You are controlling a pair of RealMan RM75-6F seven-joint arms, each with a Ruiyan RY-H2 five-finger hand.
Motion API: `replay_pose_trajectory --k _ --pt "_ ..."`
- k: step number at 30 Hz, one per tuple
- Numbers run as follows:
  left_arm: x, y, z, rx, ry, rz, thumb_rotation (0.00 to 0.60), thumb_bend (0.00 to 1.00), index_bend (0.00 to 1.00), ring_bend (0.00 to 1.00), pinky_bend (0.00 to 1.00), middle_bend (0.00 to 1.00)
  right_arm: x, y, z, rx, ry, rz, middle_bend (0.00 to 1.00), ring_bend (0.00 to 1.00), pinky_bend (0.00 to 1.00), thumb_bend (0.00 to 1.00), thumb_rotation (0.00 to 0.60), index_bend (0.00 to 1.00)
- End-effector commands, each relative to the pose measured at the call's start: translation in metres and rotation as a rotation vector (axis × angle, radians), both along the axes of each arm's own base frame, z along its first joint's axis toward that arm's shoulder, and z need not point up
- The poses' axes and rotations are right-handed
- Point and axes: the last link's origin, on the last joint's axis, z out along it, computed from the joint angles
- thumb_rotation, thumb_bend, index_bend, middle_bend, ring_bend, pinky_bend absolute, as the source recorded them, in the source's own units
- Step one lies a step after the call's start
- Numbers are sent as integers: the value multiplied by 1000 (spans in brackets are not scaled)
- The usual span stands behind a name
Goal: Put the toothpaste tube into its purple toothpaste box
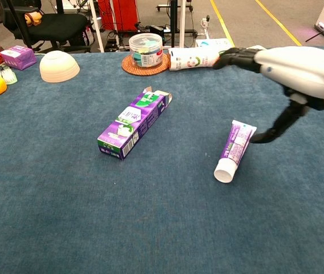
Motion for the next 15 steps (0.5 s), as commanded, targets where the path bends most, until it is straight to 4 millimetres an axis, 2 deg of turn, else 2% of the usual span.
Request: replay_pose_trajectory --k 1,12,15 --pt "-1 1 2 0 -5 4 600 65 0 0 143 0 15 -12 -13 4 14 12 29 0 76 0 600 96" --pt "-3 5 0 -11 -8 18 600 65 0 0 144 0 27 -19 -45 24 47 -11 27 0 75 0 600 96" --pt "-2 5 -1 -14 -4 14 600 65 0 0 144 0 28 -25 -65 8 79 -44 22 0 65 0 600 96"
